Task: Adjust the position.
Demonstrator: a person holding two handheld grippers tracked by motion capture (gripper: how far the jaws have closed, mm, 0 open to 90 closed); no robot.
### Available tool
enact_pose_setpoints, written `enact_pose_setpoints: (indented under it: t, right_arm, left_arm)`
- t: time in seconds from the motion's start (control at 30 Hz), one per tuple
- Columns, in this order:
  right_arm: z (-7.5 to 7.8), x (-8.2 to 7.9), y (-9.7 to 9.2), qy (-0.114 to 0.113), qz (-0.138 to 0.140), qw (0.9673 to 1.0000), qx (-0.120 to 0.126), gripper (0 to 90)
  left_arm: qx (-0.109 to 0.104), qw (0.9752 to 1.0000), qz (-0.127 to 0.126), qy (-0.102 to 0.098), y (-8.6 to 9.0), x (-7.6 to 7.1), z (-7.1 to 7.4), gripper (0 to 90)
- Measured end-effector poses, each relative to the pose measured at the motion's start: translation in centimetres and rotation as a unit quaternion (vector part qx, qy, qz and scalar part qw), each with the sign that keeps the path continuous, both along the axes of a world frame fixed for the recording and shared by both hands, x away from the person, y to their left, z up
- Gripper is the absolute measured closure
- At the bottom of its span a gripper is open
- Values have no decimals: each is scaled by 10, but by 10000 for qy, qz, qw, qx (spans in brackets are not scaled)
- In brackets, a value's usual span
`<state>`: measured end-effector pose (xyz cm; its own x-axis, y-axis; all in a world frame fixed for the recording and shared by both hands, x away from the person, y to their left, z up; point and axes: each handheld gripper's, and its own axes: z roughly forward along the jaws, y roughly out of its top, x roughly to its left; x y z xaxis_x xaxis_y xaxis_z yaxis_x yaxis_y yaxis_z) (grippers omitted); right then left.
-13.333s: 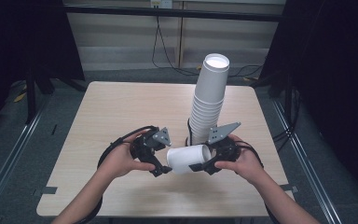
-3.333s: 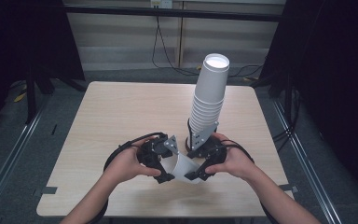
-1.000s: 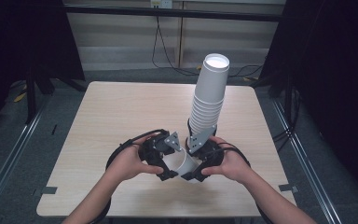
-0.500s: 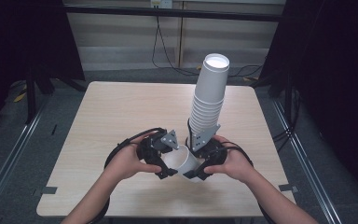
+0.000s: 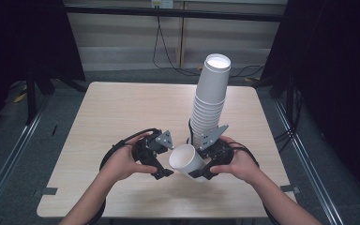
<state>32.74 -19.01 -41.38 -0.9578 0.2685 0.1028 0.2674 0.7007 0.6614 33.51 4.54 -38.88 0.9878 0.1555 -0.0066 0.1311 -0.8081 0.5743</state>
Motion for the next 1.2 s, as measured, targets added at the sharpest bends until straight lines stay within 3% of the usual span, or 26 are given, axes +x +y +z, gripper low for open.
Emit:
enact_pose_setpoints:
  t: [0.47,0.6,0.87,1.0,1.2]
  right_arm:
    - [-8,2,-11,-93,-279,9990,347,212]
    - [-15,2,-11,-78,-285,9988,385,210]
    - [-22,3,-12,-119,-304,9987,395,206]
    - [-28,3,-12,-102,-301,9984,466,204]
    - [-34,2,-15,-79,-304,9981,524,202]
  left_arm:
    - [-138,9992,359,144,14,5,-21,129]
    - [-63,9989,458,102,17,4,-28,129]
    - [-20,9987,475,172,21,4,-37,146]
    - [112,9984,507,225,23,4,-44,146]
    - [41,9982,523,301,25,2,-48,147]
